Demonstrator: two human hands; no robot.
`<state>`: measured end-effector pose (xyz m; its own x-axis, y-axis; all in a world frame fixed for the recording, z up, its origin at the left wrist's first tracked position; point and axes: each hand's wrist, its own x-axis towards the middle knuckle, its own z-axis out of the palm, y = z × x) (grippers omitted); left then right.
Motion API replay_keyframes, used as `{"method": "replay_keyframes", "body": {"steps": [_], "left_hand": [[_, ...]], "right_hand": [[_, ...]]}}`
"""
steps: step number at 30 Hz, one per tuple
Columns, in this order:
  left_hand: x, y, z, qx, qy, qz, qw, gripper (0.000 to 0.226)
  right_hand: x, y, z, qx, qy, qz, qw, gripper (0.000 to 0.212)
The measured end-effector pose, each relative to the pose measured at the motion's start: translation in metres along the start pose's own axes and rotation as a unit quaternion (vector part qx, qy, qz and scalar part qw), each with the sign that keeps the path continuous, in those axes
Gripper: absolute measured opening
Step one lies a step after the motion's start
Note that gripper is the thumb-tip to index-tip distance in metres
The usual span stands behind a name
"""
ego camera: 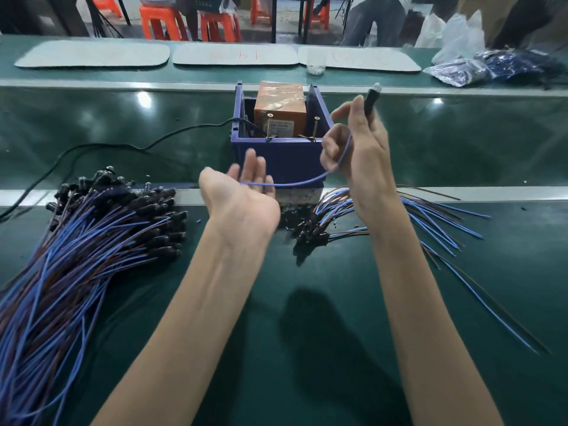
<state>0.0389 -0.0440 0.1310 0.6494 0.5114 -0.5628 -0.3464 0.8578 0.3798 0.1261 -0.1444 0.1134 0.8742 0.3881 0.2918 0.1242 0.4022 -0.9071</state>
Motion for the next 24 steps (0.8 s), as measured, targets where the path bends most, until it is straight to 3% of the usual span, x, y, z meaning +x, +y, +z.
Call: {"method": "replay_keyframes", "body": {"steps": [9,13,16,20,24], "left_hand": [[0.01,0.007,0.001,0.03,-0.106,0.145,0.983,0.043],[0.011,0.013,0.0,0.043,-0.105,0.161,0.98,0.043],[0.007,0.006,-0.002,0.113,-0.154,0.144,0.971,0.052],[0.003,-0.013,-0.004,0.285,-0.234,0.109,0.923,0.063],[0.006,-0.025,-0.005,0.451,-0.214,0.13,0.857,0.055]], "right_hand": [[-0.004,-0.004,-0.002,-0.028,-0.029,0.064,0.997,0.03],[-0.004,-0.006,-0.003,-0.094,-0.014,0.058,0.994,0.018],[-0.005,-0.005,-0.002,-0.157,0.032,0.037,0.986,0.012],[-0.005,-0.005,0.001,-0.18,0.096,0.033,0.978,0.011],[-0.007,-0.008,0.002,-0.141,0.082,0.046,0.985,0.022]]}}
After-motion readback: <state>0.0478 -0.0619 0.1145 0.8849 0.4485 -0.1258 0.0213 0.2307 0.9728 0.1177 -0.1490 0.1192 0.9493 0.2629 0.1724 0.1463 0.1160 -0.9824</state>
